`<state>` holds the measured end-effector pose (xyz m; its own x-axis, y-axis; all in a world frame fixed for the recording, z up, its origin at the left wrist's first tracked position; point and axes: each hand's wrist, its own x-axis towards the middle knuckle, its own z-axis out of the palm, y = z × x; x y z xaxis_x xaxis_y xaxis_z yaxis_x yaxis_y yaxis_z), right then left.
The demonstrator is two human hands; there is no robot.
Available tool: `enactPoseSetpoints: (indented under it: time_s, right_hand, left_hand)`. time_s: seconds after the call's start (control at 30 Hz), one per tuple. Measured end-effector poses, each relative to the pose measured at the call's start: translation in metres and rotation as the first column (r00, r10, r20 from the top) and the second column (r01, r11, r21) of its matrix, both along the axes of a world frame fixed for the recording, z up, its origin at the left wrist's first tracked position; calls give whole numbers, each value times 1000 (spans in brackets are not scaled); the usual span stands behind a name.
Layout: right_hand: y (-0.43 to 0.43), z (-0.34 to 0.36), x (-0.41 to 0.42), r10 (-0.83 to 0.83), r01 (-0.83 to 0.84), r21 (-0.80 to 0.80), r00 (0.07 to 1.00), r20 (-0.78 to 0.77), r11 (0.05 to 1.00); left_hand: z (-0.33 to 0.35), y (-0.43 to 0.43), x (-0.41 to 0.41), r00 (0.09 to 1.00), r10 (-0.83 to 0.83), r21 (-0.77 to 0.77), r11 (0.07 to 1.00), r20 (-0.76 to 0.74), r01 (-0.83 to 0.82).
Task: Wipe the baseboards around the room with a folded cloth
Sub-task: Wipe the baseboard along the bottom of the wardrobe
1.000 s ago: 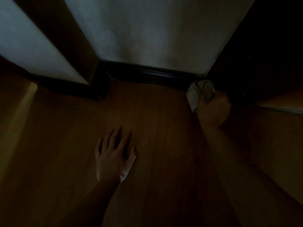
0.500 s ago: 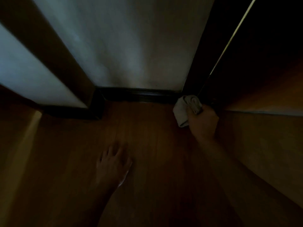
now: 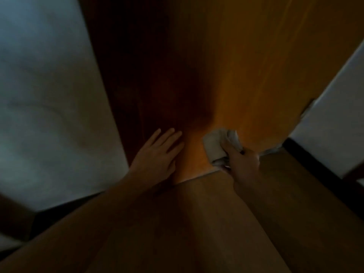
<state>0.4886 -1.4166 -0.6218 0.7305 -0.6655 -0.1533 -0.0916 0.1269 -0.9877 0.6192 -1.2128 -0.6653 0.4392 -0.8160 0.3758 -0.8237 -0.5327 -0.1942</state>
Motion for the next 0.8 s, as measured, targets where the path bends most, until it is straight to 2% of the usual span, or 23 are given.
enactPoseSetpoints:
  time_s: [0.1,0.23,0.33,0.5,0.6,0.7,0.8]
  right_hand:
    - [-21,50,-23,-85,89,-102,996,41,991]
    - [-44,107,-43,-93,83,-337,996,-13,938]
    - [-57,128,-47,-129,115,-378,992,-12,918]
    - [-65,86,-54,-137,111,-415,990,-33,903]
    - [-77,64,-39,-108,68,-521,993,-47,851]
    - [-87,66,-11,-30,21,-626,1000,-4,780]
    - [-98,58,12,82,-71,-612,997,-10,788]
  left_hand:
    - [39,-23,17,997,48,93,994,59,-53]
    - [73,-32,22,997,39,157,986,66,-49]
    - [90,-40,20,996,21,169,985,92,-37]
    - [87,-51,31,977,48,233,968,209,-98]
    - [75,-52,42,956,75,259,954,283,-151]
    - [66,-57,51,945,74,227,962,318,-152]
    - [56,-60,57,930,83,188,969,359,-159]
